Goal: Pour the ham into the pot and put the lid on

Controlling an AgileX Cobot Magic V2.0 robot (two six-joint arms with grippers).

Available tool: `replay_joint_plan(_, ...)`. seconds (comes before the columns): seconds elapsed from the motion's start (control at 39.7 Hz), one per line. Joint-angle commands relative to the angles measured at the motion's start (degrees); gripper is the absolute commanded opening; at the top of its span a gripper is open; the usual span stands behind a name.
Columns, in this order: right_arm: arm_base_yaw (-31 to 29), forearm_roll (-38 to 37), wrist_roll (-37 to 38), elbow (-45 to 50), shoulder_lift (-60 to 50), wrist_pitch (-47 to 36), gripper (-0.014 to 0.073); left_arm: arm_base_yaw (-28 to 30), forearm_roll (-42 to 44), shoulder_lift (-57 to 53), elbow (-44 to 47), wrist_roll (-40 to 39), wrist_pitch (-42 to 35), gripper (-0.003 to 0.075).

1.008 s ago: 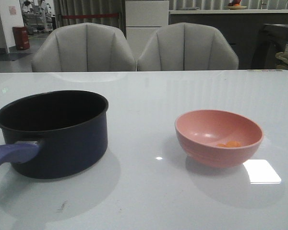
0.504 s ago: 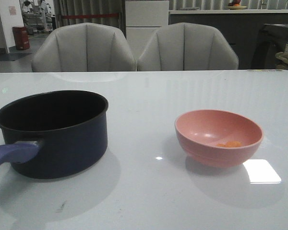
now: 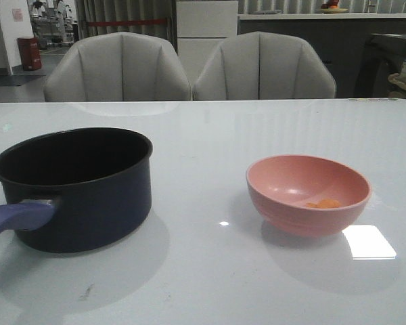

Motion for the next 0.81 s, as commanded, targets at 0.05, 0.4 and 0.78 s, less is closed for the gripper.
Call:
replay_joint_plan(0.05, -0.29, -0.75, -0.27, 0.64, -1.17, -4.74, 0.0146, -1.1, -0.23, -4.0, -2.71, 3.92, 2.94, 0.0556)
replay_joint_plan(0.4, -0.29, -0.75, -0.27, 0.64, -1.17, -4.74, 0.0146, -5.33, -1.05, -16.83, -1.07, 3.92, -0.76, 0.0556)
replay_joint_plan(0.78, -0.29, -0.75, -0.27, 0.64, -1.17, -4.74, 0.0146, -7.01, -4.65, -41.91, 15.91, 3.92, -20.9, 0.0556)
